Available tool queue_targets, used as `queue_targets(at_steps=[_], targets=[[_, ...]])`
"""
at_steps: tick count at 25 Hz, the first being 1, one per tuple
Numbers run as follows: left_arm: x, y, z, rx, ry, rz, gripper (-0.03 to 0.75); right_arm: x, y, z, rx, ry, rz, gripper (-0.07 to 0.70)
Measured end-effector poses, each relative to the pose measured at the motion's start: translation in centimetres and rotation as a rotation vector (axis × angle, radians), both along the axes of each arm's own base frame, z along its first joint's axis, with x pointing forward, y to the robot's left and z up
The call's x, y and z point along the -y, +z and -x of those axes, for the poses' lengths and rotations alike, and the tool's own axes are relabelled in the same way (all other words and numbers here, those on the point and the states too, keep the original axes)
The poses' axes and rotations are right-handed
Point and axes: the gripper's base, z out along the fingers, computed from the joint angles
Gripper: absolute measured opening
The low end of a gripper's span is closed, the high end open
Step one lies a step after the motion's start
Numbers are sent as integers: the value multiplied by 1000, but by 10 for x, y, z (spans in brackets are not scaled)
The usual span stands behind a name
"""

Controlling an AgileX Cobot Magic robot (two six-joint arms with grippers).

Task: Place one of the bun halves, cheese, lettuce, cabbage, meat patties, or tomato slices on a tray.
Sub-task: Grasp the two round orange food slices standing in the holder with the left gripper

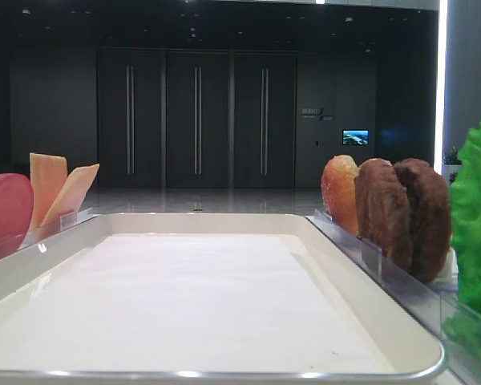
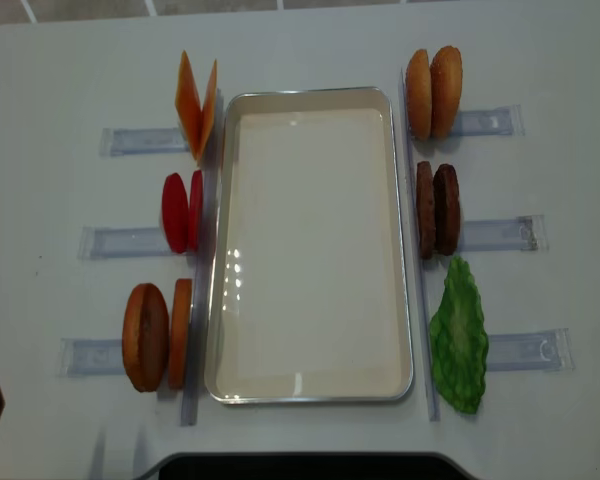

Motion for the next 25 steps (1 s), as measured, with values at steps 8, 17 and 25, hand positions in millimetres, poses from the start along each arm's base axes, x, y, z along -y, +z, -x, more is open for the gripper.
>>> queue_targets(at_steps=[8, 17, 25], targets=[[0, 0, 0, 0, 0, 0, 313, 0, 0, 0, 0, 0, 0, 363], [-6, 9, -37, -175, 109, 86, 306, 0, 0, 0, 0, 0, 0, 363], [-7, 19, -149, -523, 95, 117, 413, 0, 0, 0, 0, 0, 0, 363]])
